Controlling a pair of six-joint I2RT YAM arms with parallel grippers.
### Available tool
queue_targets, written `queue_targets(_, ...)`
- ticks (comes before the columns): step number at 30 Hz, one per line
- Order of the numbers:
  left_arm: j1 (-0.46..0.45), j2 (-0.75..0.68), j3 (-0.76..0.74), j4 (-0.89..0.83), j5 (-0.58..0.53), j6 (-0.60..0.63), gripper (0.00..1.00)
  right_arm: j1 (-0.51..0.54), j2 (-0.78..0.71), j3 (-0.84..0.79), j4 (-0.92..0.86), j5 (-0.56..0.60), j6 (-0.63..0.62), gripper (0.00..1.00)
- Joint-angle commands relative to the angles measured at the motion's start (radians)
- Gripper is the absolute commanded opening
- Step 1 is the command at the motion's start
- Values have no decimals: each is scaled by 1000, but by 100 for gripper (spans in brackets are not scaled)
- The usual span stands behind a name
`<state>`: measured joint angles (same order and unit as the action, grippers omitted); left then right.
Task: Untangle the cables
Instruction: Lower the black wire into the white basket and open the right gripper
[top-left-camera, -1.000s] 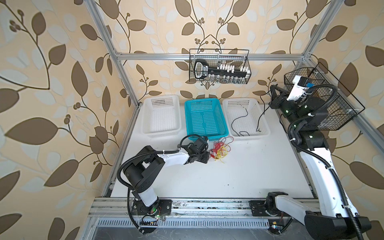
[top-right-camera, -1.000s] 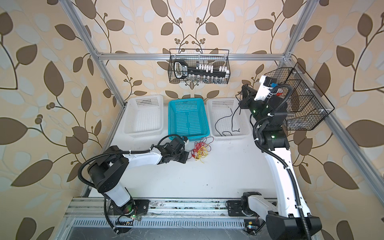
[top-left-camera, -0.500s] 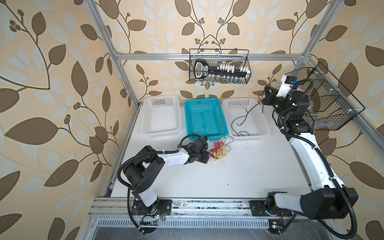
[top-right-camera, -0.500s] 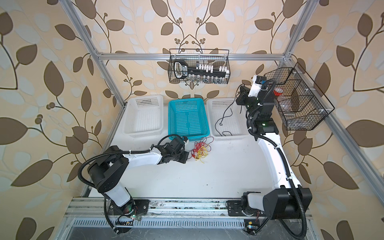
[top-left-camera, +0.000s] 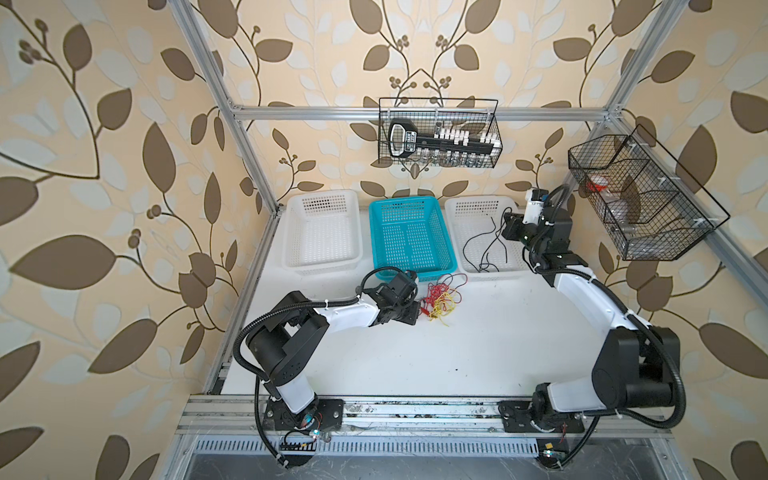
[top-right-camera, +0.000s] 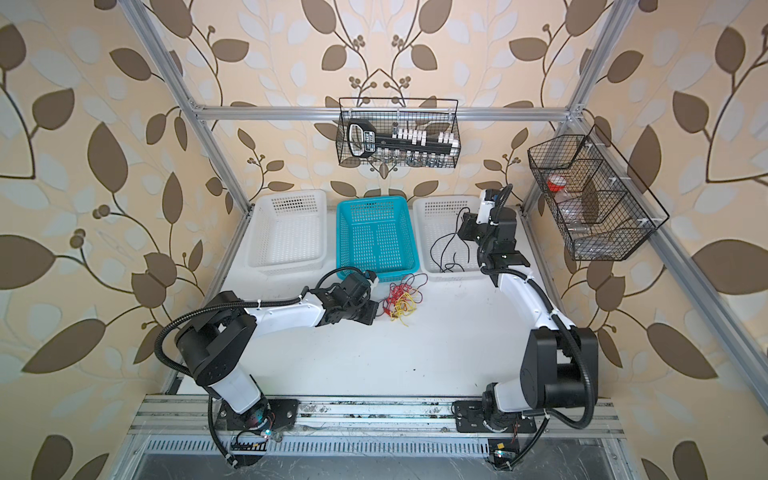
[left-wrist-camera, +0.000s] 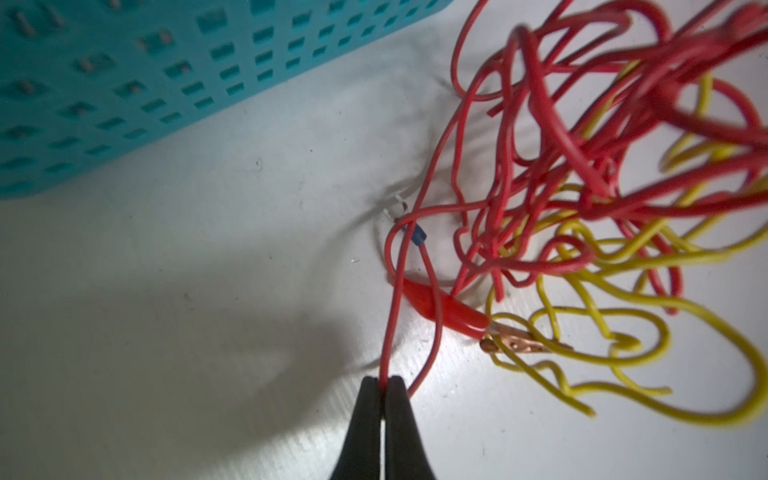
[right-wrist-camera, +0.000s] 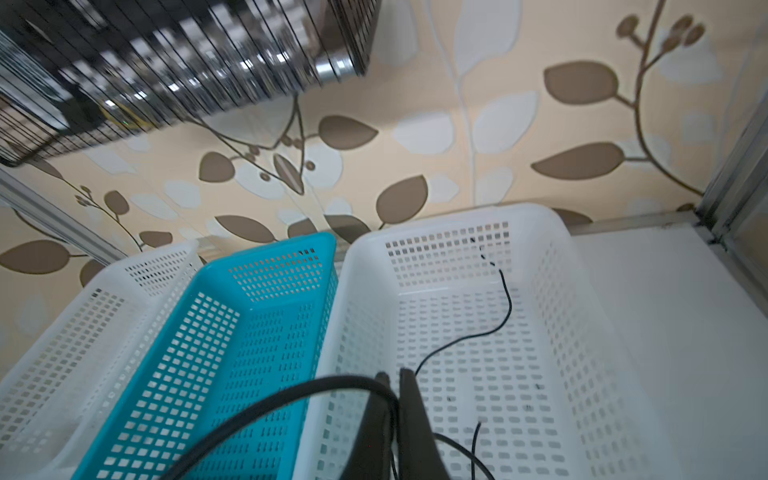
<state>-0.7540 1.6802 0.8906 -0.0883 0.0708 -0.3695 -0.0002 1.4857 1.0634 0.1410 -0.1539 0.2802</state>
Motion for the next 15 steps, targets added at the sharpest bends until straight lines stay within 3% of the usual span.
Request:
queue_targets(1,-5,-28,31,-10,-2,10,0,8,41,3,-27,12,0,0)
queue_targets(4,-6,-43,25,-2,-4,8,0,18,75,17,-63,46,-1,1)
queue_targets(15,-5,-67,13,0,-12,16,0,29,118,54,-160,130,-12,27)
